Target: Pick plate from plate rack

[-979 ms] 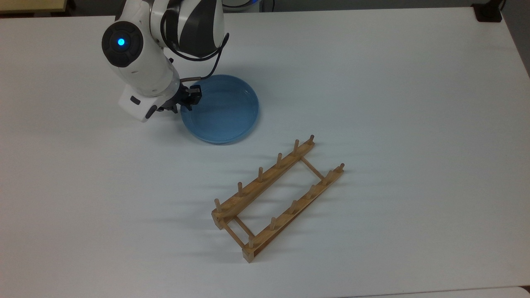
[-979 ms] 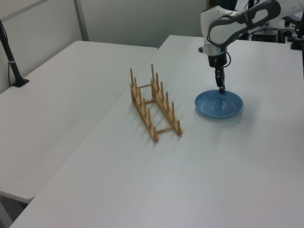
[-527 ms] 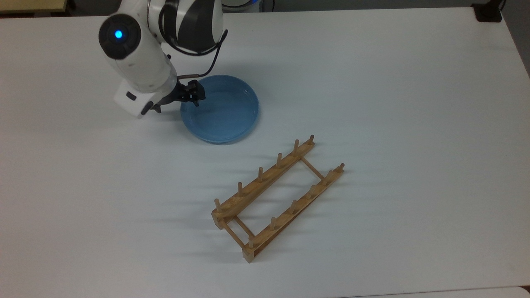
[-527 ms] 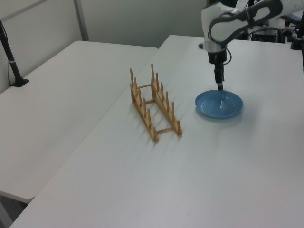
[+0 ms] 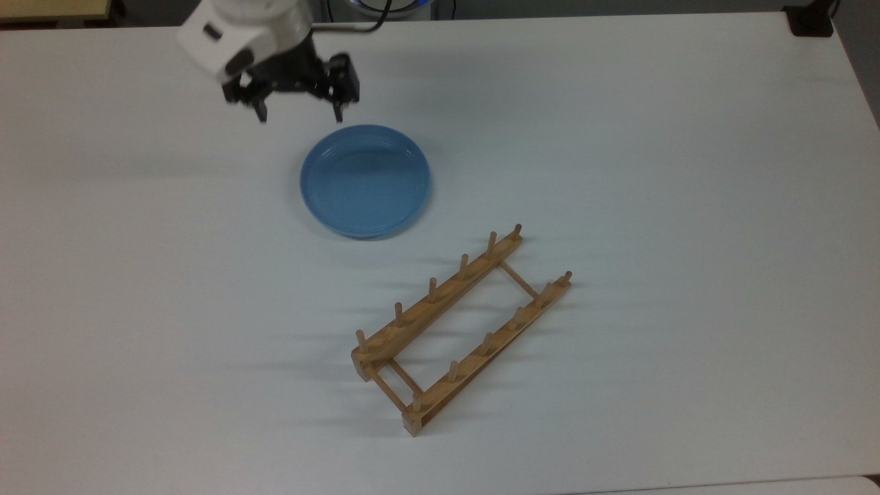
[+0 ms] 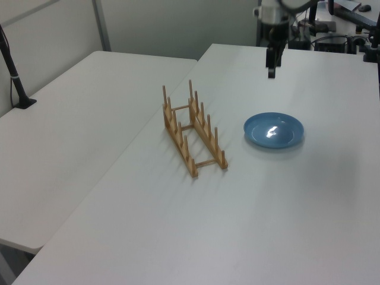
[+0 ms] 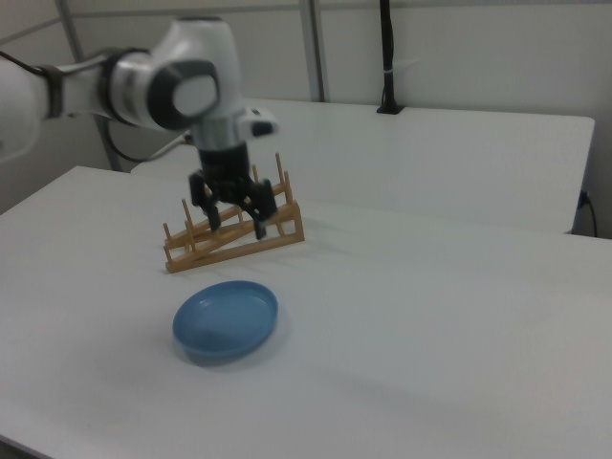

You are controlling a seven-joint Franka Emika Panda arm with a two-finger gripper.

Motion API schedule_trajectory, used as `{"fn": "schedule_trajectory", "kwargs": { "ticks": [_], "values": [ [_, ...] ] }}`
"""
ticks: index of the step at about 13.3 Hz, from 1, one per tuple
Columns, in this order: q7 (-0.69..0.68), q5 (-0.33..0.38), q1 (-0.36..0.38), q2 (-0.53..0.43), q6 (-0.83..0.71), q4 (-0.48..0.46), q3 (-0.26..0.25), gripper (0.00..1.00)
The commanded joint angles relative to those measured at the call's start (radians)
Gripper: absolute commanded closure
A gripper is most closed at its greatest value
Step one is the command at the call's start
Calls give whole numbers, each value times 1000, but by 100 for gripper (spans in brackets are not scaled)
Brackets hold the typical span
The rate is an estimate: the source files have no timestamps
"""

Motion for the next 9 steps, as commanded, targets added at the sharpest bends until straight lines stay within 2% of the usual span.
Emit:
{"fn": "schedule_trajectory", "kwargs": {
  "ticks": [1,2,4,7,9],
  "values": [
    [180,-116,93,-97,-77,-31,4,0],
    [207,-121,103,-111,-102,-31,10,0],
    [213,-120,88,-120,-186,-2,67,0],
    [216,-106,72,-120,-190,7,64,0],
    [218,-65,37,-108,-193,38,61,0]
  ]
}}
